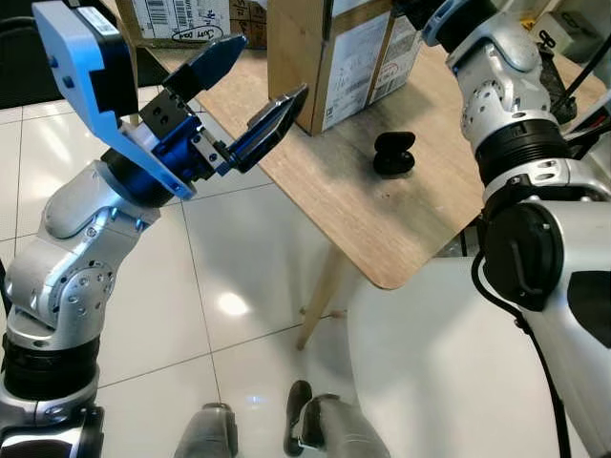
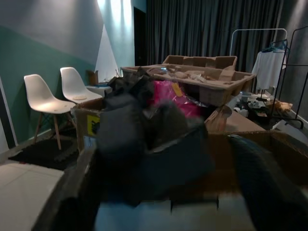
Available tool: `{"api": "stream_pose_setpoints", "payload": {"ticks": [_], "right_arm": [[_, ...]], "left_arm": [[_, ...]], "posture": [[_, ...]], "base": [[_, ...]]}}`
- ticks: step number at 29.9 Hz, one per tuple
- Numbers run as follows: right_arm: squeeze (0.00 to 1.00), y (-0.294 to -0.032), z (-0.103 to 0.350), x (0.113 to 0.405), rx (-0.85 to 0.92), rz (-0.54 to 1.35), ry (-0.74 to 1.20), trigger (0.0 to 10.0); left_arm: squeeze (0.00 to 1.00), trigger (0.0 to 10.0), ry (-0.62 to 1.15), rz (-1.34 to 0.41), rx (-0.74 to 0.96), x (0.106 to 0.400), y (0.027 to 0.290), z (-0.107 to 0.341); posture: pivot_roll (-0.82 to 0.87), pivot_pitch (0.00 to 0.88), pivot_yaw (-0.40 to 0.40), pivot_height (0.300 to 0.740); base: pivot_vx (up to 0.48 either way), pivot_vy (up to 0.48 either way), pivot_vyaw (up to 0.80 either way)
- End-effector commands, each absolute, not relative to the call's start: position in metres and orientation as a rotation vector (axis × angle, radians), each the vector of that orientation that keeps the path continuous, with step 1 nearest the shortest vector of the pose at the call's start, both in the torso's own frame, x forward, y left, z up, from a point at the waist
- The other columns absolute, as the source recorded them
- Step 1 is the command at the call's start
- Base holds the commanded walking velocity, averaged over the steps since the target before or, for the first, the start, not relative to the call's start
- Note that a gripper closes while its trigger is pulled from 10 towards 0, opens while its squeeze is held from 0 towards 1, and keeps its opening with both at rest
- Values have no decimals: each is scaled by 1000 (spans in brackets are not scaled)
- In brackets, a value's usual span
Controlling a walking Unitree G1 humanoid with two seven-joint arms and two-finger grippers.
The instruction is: Picking trash to rubbish bin
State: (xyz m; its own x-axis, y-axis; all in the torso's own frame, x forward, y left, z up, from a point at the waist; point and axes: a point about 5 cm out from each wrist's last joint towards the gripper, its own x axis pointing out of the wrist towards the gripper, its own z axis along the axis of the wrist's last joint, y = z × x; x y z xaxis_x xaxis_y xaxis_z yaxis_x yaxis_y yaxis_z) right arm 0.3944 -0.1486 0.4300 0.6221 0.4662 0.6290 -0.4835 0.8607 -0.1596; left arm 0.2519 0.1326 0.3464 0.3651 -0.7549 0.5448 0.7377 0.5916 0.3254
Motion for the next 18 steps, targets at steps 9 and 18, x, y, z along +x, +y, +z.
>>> {"api": "stream_pose_setpoints", "payload": {"ticks": [9, 18], "right_arm": [[1000, -165, 445, 388, -1, 478, -777, 10000], [0, -171, 460, 376, 145, 589, -898, 10000]], "left_arm": [[0, 10000, -758, -990, 53, 248, 128, 351], [0, 10000, -777, -987, 56, 251, 128, 353]], "posture": [[86, 320, -52, 740], [89, 280, -57, 740]], "base": [[0, 0, 0], [0, 0, 0]]}}
